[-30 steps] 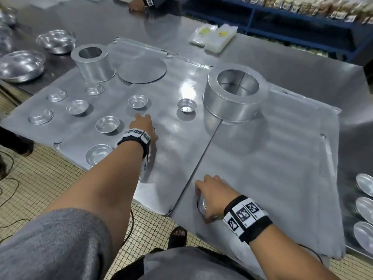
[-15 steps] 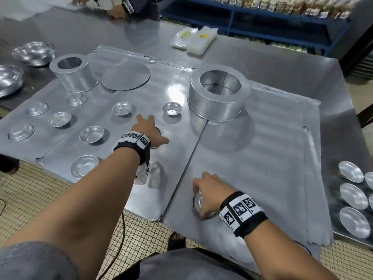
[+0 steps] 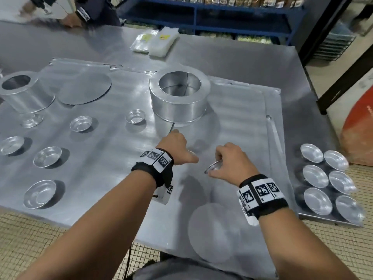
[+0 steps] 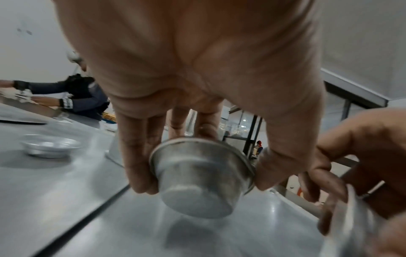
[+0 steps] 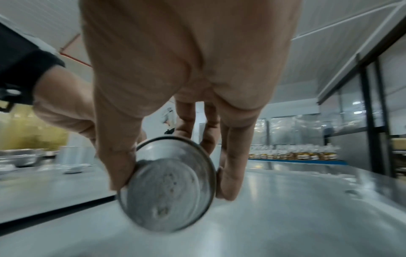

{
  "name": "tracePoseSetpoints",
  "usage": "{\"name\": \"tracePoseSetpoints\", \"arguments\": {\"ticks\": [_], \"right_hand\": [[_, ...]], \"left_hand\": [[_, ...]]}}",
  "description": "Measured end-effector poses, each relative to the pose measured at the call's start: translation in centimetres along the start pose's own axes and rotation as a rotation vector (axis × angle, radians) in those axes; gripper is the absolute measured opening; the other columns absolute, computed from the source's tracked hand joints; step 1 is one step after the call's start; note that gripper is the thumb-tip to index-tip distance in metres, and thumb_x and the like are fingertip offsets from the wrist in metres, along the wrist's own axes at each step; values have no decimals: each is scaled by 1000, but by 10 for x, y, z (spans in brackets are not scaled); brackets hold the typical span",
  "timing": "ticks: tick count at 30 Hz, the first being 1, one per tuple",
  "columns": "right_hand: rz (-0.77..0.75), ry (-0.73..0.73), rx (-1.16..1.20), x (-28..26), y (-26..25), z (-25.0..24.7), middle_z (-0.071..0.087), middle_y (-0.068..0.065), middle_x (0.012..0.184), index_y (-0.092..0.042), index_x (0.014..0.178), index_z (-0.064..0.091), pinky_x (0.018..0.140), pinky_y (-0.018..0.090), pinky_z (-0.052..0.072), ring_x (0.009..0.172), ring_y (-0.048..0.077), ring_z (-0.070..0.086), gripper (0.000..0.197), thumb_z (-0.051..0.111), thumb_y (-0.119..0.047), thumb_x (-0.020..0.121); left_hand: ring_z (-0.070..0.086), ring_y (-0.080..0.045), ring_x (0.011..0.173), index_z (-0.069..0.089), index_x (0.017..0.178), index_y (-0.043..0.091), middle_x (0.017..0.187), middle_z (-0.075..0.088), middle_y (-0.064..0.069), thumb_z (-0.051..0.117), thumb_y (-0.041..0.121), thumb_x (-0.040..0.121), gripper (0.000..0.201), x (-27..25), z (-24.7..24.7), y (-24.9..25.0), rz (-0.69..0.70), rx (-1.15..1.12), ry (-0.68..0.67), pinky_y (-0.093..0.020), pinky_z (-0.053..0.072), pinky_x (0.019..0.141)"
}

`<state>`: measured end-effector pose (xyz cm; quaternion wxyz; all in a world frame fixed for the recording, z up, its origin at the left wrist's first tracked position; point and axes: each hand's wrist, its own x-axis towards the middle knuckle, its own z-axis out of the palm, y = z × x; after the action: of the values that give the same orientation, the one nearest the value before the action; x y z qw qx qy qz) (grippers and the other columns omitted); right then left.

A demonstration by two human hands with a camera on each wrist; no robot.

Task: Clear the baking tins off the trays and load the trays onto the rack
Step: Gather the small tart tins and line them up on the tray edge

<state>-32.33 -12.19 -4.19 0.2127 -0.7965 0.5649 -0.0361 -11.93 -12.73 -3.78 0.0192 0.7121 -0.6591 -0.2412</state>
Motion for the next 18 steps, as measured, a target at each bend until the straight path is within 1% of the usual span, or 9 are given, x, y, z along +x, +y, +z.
{"name": "tracePoseSetpoints", "arguments": {"ticks": [2,4,6,8,10,13,15,16,18], "right_hand": [[53,31,-6,2,22,-13,49,2,89,-19,72,55,67,35,51,76,26,59,38,80,-45,60],[108,44,-28,3,44,-28,50,3,94,-15,72,59,72,37,54,78,27,60,35,79,-42,62],[160,53,-51,4,67,-43,49,2,100,-12,72,63,75,34,54,81,25,62,32,78,-39,65],[205,47,-76,6,90,-60,49,4,104,-9,72,63,74,30,50,84,24,61,33,77,-38,67],[236,31,-103,9,114,-75,51,8,102,-11,70,58,72,29,49,86,25,61,32,77,-36,67],[308,31,-127,16,154,-97,52,8,88,-11,66,50,67,30,44,82,25,57,36,79,-32,65],[377,29,-122,19,182,-112,50,5,73,-9,62,48,62,27,39,75,24,53,37,79,-29,65],[413,27,-107,21,198,-119,49,3,64,-9,57,47,58,25,38,69,24,52,36,78,-27,65],[479,26,-75,26,231,-134,49,3,56,-10,54,51,50,21,37,59,22,53,32,78,-24,62]], "left_hand": [[58,-27,83,45,46,15,67,44,-1,56,59,52,46,13,6,23,45,-16,6,-25,45,62],[62,-23,100,62,57,16,82,60,-2,50,66,45,53,29,13,47,94,-8,-10,-32,54,80],[62,-21,106,72,72,18,101,64,-3,49,70,43,64,45,19,73,184,34,-28,-37,55,87],[64,-21,102,74,77,19,100,67,-3,49,72,45,67,60,23,103,254,85,-52,-37,56,83],[66,-21,85,72,70,17,81,66,-1,53,69,48,60,73,24,134,303,106,-66,-34,56,70],[56,-22,67,59,57,15,66,57,-1,67,53,61,39,87,24,183,380,125,-79,-25,36,48],[55,-24,68,45,49,20,66,56,-3,71,42,70,40,97,25,217,451,138,-91,-23,29,48],[57,-26,71,45,50,22,69,59,-5,72,40,72,39,104,25,233,478,144,-90,-24,33,51],[62,-27,79,57,65,20,80,67,-7,73,42,71,28,121,29,263,515,122,-82,-25,43,60]]}}
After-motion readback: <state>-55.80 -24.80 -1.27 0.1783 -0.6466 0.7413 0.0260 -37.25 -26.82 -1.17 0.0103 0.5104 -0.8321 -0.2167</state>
